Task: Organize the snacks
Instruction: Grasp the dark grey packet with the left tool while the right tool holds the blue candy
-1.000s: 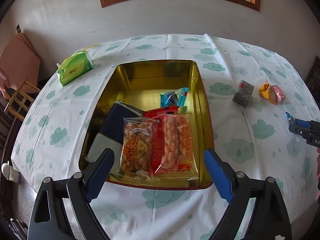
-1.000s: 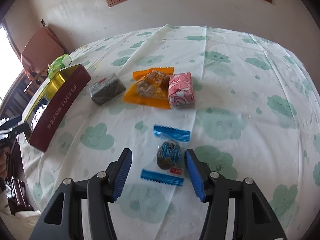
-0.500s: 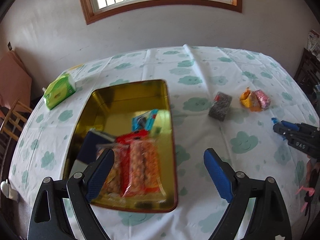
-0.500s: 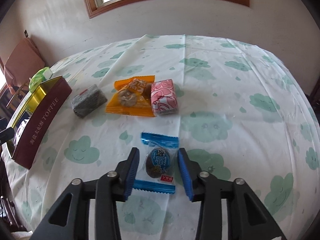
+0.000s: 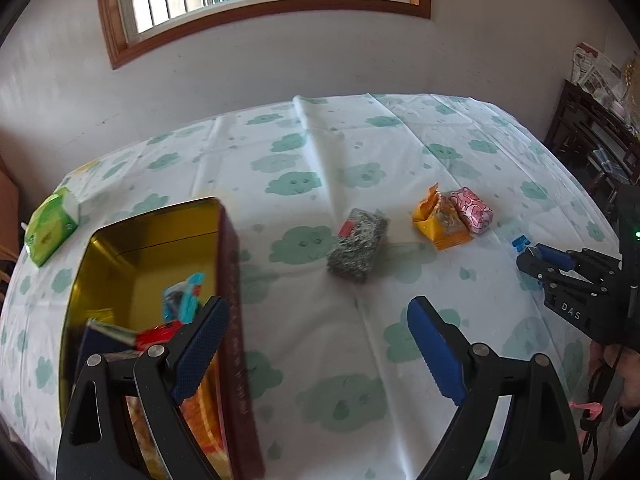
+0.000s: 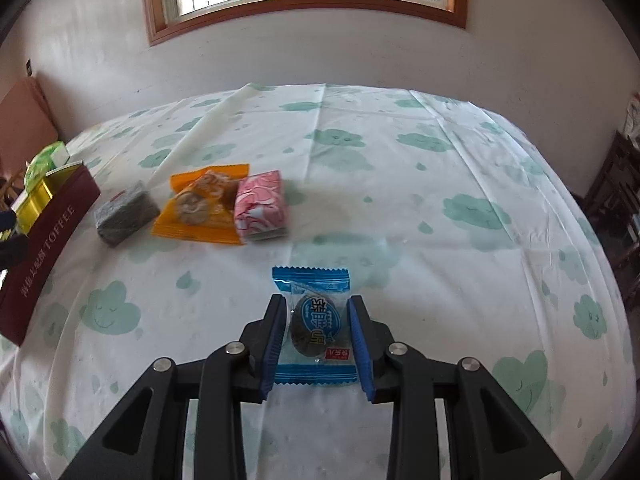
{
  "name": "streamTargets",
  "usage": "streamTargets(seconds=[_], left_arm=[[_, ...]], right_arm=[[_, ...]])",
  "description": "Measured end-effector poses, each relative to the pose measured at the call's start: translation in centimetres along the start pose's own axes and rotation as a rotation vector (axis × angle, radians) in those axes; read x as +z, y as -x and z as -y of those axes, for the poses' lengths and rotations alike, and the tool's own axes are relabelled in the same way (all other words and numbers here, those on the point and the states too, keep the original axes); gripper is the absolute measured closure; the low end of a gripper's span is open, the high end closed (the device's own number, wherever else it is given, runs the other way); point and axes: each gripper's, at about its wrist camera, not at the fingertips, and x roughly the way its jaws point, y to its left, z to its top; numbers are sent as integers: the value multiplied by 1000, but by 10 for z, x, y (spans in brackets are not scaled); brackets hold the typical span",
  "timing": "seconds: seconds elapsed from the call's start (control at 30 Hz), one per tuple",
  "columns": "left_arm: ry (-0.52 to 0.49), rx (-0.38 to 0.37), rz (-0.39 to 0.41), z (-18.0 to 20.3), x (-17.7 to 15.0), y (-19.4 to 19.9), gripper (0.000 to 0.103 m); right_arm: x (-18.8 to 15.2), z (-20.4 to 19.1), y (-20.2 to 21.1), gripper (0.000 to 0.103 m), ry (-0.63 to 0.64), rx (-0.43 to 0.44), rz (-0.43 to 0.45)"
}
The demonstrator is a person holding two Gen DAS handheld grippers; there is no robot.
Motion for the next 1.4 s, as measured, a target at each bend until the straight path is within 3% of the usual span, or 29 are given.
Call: streamTargets(seconds=[0.1,0.33,0.53,0.73,0.8,0.9,1.13,1.4], left_arm=[[-16,-10,-20,6,9,-15,16],[-55,-3,-62,19,25,-49,38],[-42,-37,-102,19,34,-73,39],[-56,-38,-128,22,38,-91,51],[-53,-43,-133,23,37,-94,52],[-34,-65,-131,23,36,-95,62],[-39,-47,-122,28,32,-90,70],[-17,-59,-137,26,21,-79,71]], right_arm=[[-1,3,0,71,-12,7,-3],[-1,-3,-1,69,15,-17,-8],[-2,-1,-1,69,-4,5,-5],[-2,-1,-1,69,-5,6,-5],[-2,-1,-1,69,-6,7,-5],[-1,-1,-1,69,-5,6,-5],[-1,-2,-1,68,1,-1,-6],[-1,-3,-2,68,10,-11,-8]])
